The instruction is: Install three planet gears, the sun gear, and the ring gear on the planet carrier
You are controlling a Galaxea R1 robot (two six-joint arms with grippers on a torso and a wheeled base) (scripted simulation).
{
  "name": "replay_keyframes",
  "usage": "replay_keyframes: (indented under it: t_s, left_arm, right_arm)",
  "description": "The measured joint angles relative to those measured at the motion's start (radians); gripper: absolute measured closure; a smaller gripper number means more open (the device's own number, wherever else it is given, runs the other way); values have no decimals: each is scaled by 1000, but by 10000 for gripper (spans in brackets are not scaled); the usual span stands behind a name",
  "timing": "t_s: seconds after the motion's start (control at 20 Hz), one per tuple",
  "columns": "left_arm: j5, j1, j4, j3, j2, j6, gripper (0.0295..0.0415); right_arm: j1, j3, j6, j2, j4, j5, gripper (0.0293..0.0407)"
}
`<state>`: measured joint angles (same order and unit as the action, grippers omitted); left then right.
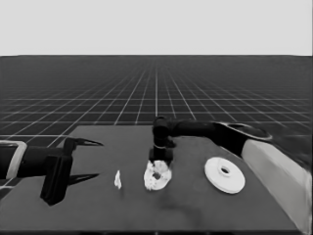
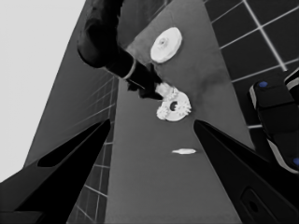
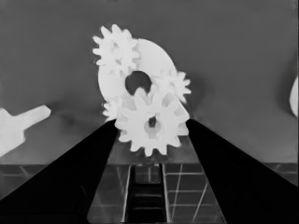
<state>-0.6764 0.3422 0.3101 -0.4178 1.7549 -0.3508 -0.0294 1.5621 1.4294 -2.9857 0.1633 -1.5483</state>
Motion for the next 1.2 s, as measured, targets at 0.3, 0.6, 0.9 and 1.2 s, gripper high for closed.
replay_keyframes:
  t_s: [0.3, 0.6, 0.9, 1.2]
  left_arm:
    - [0, 0, 0, 0, 0, 0, 326]
    - [0, 0, 0, 0, 0, 0, 326]
    - [0, 0, 0, 0, 0, 0, 326]
    - [0, 0, 0, 0, 0, 0, 326]
  right_arm:
    - [-1, 143, -63, -82, -4, 9, 390]
    - [117, 218, -109, -103, 107, 46, 390]
    - [128, 222, -100, -104, 111, 48, 390]
    - [128, 222, -42, -104, 111, 48, 391]
